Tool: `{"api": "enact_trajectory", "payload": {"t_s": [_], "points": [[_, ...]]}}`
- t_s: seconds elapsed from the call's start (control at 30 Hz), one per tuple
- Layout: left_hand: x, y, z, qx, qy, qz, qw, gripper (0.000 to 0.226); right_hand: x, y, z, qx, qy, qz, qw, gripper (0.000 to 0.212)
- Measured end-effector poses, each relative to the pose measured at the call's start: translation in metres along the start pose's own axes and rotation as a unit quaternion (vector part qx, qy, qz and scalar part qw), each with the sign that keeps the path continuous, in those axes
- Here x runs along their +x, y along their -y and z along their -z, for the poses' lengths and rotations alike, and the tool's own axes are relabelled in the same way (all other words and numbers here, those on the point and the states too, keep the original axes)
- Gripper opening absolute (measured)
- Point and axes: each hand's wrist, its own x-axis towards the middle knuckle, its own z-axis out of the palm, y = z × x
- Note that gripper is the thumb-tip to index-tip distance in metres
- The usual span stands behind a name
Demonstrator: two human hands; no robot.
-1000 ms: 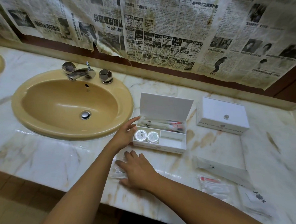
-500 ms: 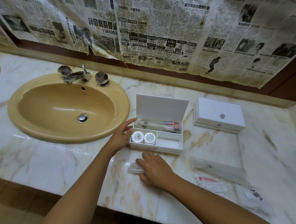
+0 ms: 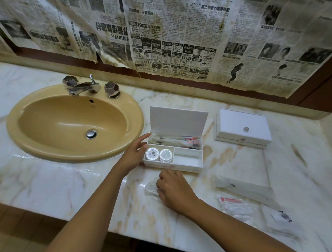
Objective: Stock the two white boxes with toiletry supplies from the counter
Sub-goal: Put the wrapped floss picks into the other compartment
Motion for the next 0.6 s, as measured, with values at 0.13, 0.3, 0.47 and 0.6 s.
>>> {"api": "enact_trajectory", "payload": {"t_s": [0.13, 0.3, 0.47, 0.6], "points": [[0.0001, 0.0000, -0.0002, 0.000, 0.000, -0.001, 1.000, 0.041, -0.0006, 0.0010, 0.0008, -0.015, 0.005, 0.000, 1.000, 0.015], [0.0005, 0.0004, 0.0001, 0.002, -0.001, -0.001, 1.000, 0.040, -0.0003, 0.0020, 0.0004, -0.024, 0.030, -0.005, 0.999, 0.018], [0.0011, 0.0011, 0.0001, 0.002, 0.000, -0.001, 1.000, 0.040, 0.0014, 0.0043, 0.0058, 0.036, -0.021, -0.015, 0.999, 0.019], [0.0015, 0.0020, 0.0002, 0.005, 0.002, -0.003, 1.000, 0.039, 0.0028, 0.0000, 0.0046, 0.079, -0.043, -0.035, 0.995, 0.021]]}}
